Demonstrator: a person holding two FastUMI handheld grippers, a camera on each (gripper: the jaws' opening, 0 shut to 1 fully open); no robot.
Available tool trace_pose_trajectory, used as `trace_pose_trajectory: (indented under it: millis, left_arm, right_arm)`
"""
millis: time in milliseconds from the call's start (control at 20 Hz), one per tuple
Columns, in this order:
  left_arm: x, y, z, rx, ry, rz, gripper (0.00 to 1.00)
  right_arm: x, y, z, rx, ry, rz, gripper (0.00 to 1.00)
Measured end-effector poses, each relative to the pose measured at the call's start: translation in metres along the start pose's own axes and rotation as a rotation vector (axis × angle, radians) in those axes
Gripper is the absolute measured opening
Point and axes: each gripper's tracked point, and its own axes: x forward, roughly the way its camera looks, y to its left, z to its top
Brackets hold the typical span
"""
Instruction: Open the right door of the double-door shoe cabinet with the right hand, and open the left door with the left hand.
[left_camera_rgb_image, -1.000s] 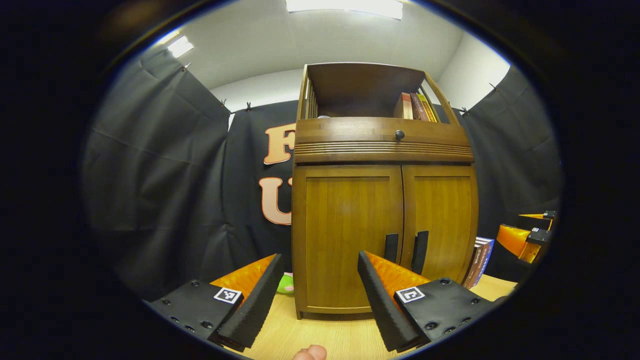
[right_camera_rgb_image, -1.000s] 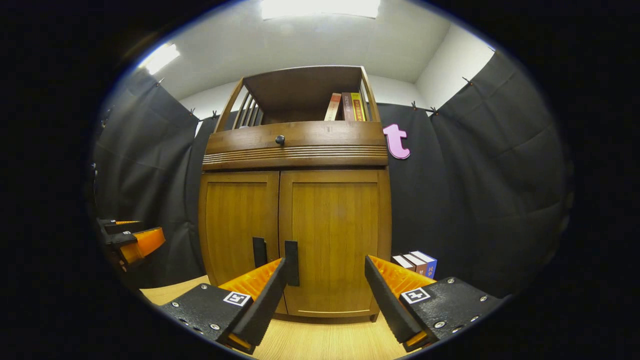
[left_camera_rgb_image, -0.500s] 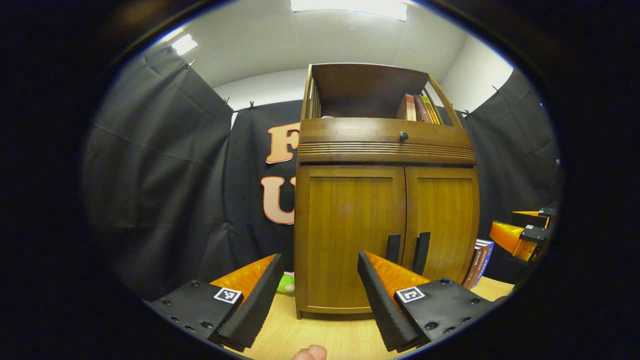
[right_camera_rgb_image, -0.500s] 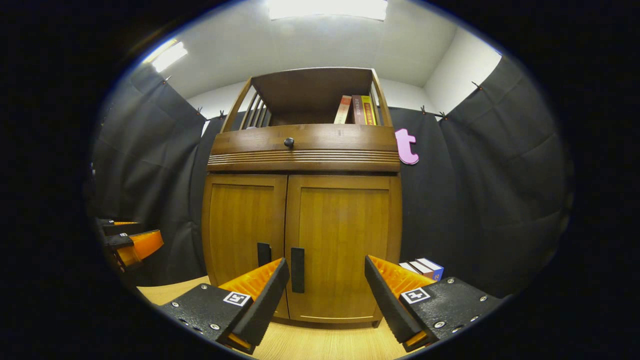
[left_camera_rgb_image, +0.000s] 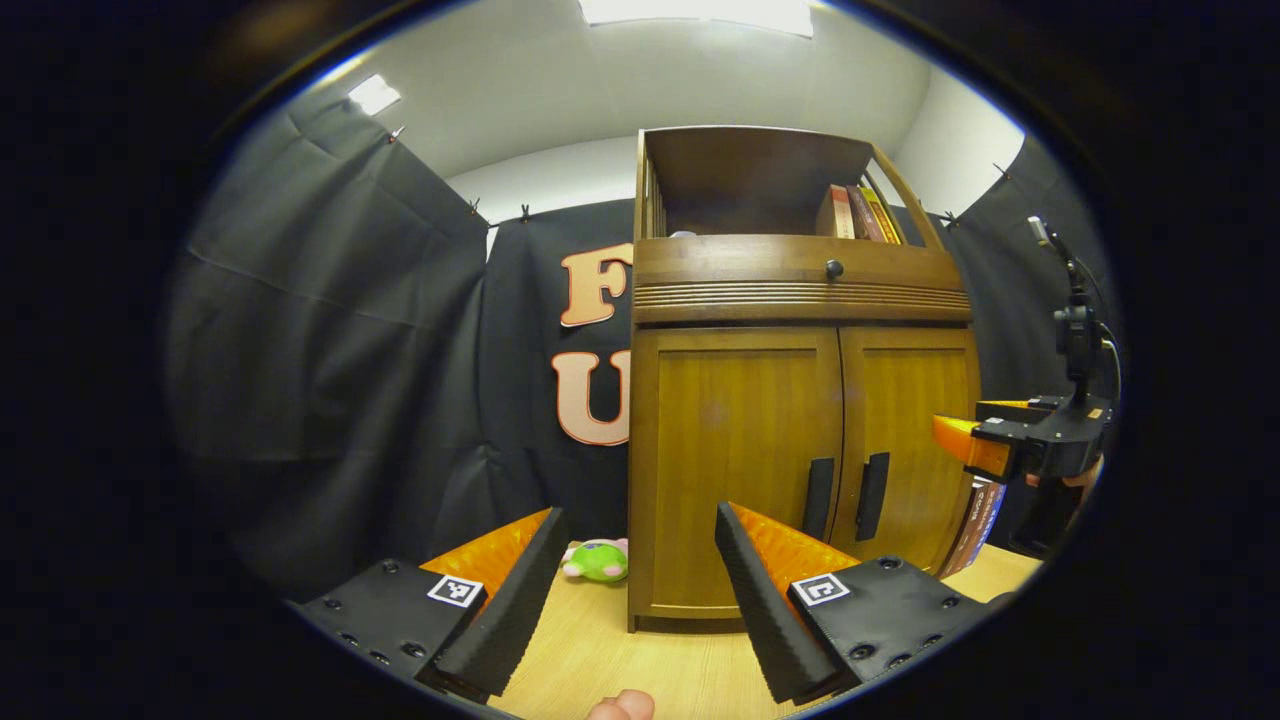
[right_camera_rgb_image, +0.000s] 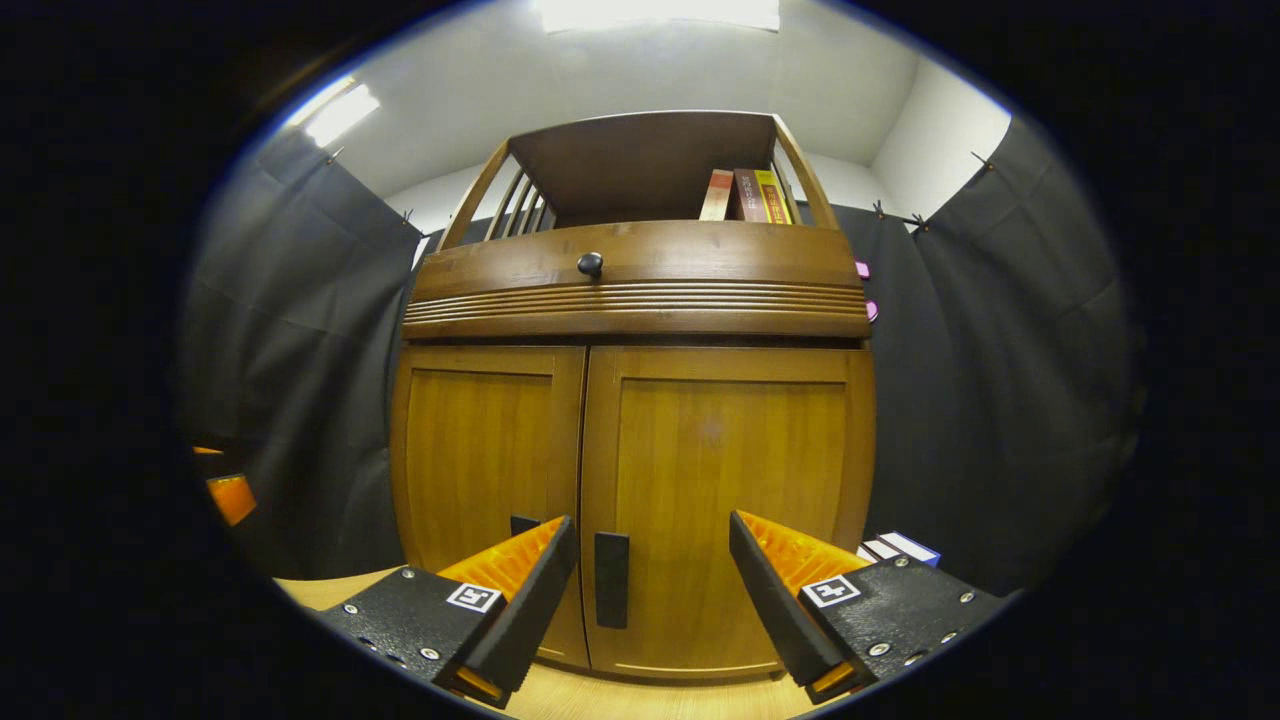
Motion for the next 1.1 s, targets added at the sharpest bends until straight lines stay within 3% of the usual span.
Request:
trace_pose_trajectory:
  millis: [100, 250, 300, 500, 650, 850, 900, 1100]
  left_arm:
    - [-0.003, 0.01, -0.001, 0.005, -0.003, 0.019, 0.94]
    - [-0.006, 0.017, -0.002, 0.002, -0.002, 0.034, 0.94]
    - [-0.005, 0.017, -0.002, 0.002, 0.001, 0.038, 0.99]
    - [-0.005, 0.023, -0.002, 0.003, -0.005, 0.053, 0.99]
    - [-0.001, 0.029, -0.002, 0.011, -0.008, 0.071, 0.94]
    - [0.002, 0.035, -0.002, 0.009, -0.013, 0.088, 0.94]
    - [0.002, 0.037, -0.002, 0.01, -0.014, 0.093, 0.99]
    - [0.008, 0.045, 0.002, 0.025, -0.029, 0.118, 0.94]
  right_arm:
    - [0.023, 0.006, -0.016, 0.0, 0.023, 0.008, 0.94]
    - [0.052, 0.006, -0.054, -0.018, 0.095, -0.002, 0.94]
    - [0.059, 0.008, -0.065, -0.007, 0.12, -0.005, 0.94]
    - [0.077, 0.01, -0.1, 0.054, 0.186, -0.008, 0.94]
    - [0.086, 0.007, -0.11, 0.058, 0.185, -0.042, 0.94]
    - [0.098, 0.009, -0.114, 0.043, 0.179, -0.048, 0.94]
    - [0.1, 0.007, -0.117, 0.037, 0.183, -0.063, 0.94]
    - [0.102, 0.006, -0.121, 0.039, 0.185, -0.064, 0.94]
